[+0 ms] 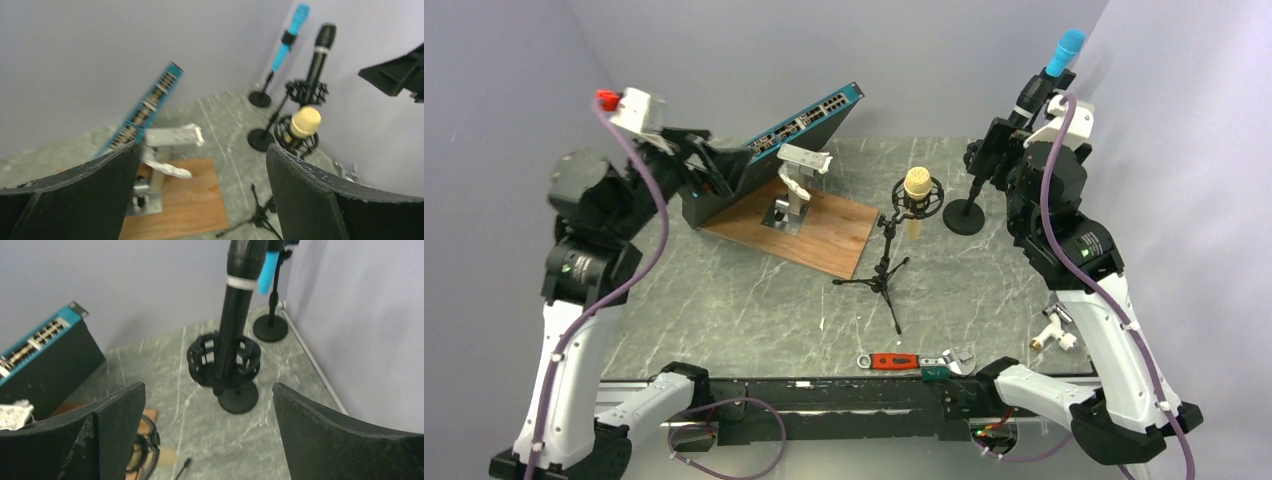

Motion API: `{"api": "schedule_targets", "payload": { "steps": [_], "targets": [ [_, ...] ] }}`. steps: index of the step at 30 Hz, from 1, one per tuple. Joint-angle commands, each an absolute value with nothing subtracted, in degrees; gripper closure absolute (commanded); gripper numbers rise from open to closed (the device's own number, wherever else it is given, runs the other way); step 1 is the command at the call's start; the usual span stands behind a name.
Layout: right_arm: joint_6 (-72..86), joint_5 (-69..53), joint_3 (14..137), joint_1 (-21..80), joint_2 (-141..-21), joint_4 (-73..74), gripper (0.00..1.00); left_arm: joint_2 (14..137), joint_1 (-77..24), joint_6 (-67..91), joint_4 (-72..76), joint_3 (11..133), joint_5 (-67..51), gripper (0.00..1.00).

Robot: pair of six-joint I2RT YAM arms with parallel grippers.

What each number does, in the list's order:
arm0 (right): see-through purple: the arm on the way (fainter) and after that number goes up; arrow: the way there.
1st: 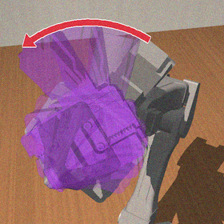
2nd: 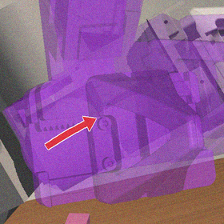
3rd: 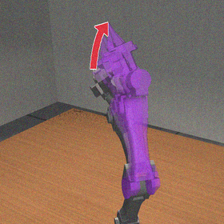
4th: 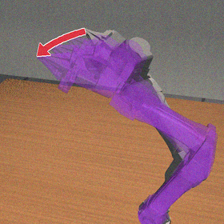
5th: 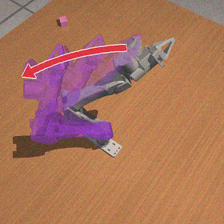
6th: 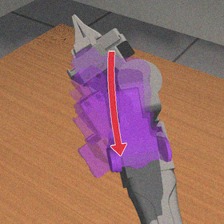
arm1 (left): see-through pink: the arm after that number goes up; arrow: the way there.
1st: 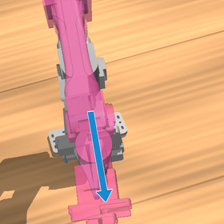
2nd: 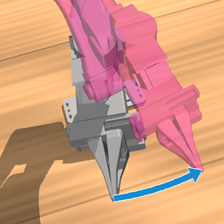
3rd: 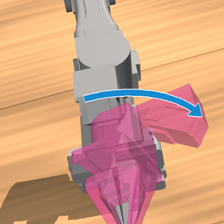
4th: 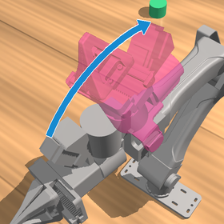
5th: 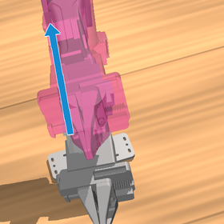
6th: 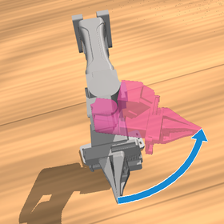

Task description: Remove the microphone from the stand

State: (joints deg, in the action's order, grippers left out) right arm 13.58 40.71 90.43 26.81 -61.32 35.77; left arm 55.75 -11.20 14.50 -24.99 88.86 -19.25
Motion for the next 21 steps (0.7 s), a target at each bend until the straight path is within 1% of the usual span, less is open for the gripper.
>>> {"api": "schedule_targets", "payload": {
  "steps": [1, 4, 8, 13, 17, 19, 21],
  "targets": [
    [17.7, 39.0, 87.2, 26.6, -56.0, 39.2, 0.00, 57.4, -20.9, 15.1, -21.0, 82.8, -19.2, 0.01],
    [17.7, 37.8, 85.8, 26.6, -55.6, 42.3, 0.00, 57.7, -27.2, 13.5, -17.3, 78.6, -14.9, 0.01],
    [18.0, 34.3, 79.8, 26.6, -52.9, 40.9, 0.00, 58.0, -31.1, 13.7, -11.0, 72.4, -16.2, 0.01],
    [16.1, 26.3, 74.4, 26.5, -49.8, 37.5, 0.00, 55.6, -38.4, 12.7, 4.3, 59.4, -12.2, 0.01],
    [13.6, 23.2, 70.6, 26.5, -46.9, 31.6, 0.00, 55.2, -45.3, 10.7, 16.6, 50.3, -9.0, 0.01],
    [13.2, 23.1, 69.2, 26.5, -45.5, 29.6, 0.00, 56.8, -48.4, 9.1, 22.6, 46.7, -5.7, 0.01],
    [13.1, 22.7, 68.1, 26.5, -44.5, 28.1, 0.00, 59.8, -50.7, 7.8, 25.1, 46.0, -3.4, 0.01]
  ]
}}
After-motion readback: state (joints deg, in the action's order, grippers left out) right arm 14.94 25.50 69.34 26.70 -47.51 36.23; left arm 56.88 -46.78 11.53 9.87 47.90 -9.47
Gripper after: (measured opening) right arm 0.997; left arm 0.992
